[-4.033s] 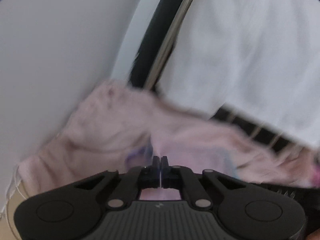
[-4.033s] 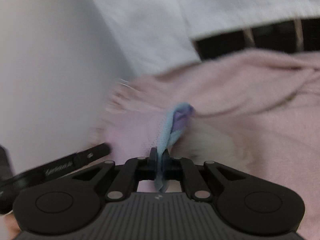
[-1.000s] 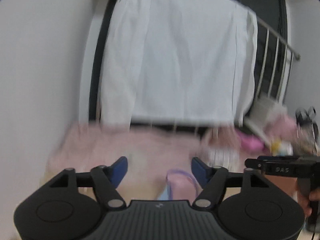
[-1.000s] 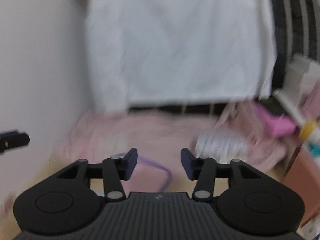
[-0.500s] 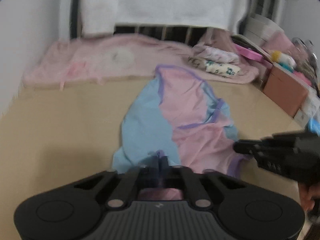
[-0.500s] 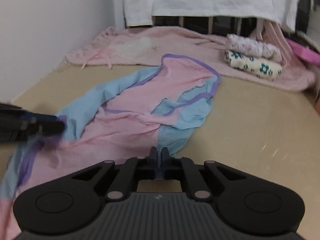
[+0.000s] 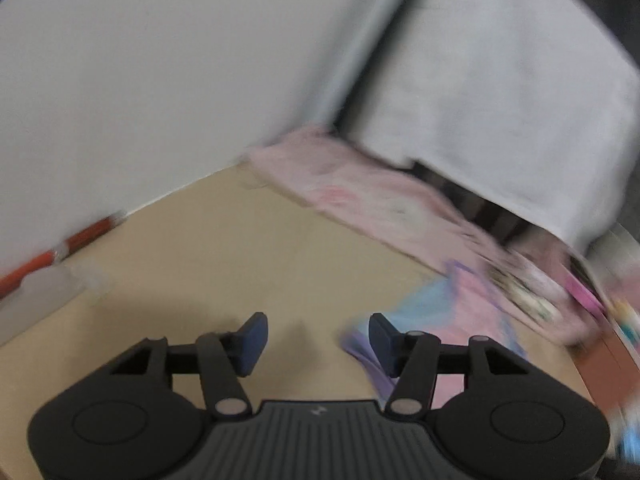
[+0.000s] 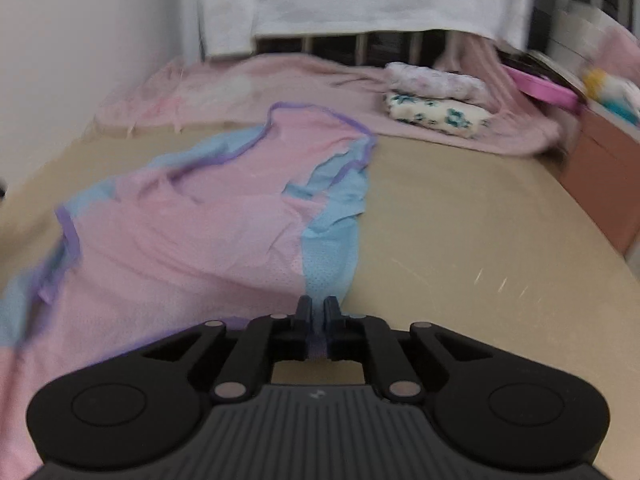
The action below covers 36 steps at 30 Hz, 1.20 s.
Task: Fold clothes
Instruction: 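Lay the garment flat on the surface and open both grippers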
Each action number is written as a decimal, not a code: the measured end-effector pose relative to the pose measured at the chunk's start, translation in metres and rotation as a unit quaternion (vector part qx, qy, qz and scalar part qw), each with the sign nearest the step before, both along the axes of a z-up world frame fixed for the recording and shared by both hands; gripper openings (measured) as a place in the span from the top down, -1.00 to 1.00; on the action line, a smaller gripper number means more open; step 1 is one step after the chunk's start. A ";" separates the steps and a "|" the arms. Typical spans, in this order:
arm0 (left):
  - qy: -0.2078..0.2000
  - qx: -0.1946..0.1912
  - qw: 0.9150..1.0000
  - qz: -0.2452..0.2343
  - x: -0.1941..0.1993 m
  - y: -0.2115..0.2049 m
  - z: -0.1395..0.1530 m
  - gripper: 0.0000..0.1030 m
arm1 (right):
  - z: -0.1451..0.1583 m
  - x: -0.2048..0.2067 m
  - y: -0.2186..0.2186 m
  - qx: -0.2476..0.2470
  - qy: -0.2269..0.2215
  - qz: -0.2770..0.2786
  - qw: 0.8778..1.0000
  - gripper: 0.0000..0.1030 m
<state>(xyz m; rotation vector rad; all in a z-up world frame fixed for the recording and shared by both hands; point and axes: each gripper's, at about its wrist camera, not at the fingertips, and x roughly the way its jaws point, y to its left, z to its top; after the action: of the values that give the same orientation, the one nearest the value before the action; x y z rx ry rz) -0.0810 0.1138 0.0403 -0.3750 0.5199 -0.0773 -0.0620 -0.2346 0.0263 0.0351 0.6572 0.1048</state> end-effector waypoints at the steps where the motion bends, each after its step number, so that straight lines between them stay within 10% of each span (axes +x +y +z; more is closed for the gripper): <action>1: 0.000 0.010 0.999 -0.043 -0.005 -0.008 0.000 -0.08 | 0.007 -0.016 0.001 0.037 -0.017 0.018 0.999 0.85; 5: 0.022 0.047 0.990 -0.128 -0.005 -0.043 -0.014 -0.03 | 0.005 -0.046 0.030 0.128 0.009 0.121 0.984 0.71; 10: 0.026 0.090 0.990 -0.107 -0.013 -0.058 -0.039 0.86 | -0.014 -0.056 0.054 0.081 0.013 0.114 0.990 0.87; 16: 0.020 0.091 0.996 -0.018 -0.061 -0.044 -0.036 0.86 | -0.021 -0.071 0.045 0.048 0.002 0.072 0.996 0.97; 19: -0.054 0.058 0.997 0.016 -0.079 -0.028 -0.005 0.76 | -0.015 -0.077 0.037 0.097 -0.003 0.078 0.992 0.93; 21: -0.043 0.045 0.997 -0.038 -0.067 -0.033 0.006 0.31 | -0.011 -0.081 0.032 0.130 -0.007 0.082 0.988 0.86; 24: 0.027 0.039 0.988 -0.147 -0.034 -0.059 0.001 0.28 | -0.012 -0.080 0.030 0.157 -0.001 0.087 0.984 0.82; 29: 0.079 0.095 0.977 -0.173 -0.011 -0.093 -0.023 0.32 | -0.024 -0.068 0.037 0.162 0.029 0.092 0.982 0.81; 36: 0.072 0.082 0.976 -0.189 -0.012 -0.088 -0.033 0.94 | -0.023 -0.058 0.037 0.184 0.023 0.101 0.977 0.78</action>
<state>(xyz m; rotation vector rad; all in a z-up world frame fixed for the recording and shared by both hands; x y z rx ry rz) -0.0928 0.0262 0.0072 -0.1175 0.7311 -0.3745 -0.1202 -0.1981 0.0038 0.3290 0.6789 0.4226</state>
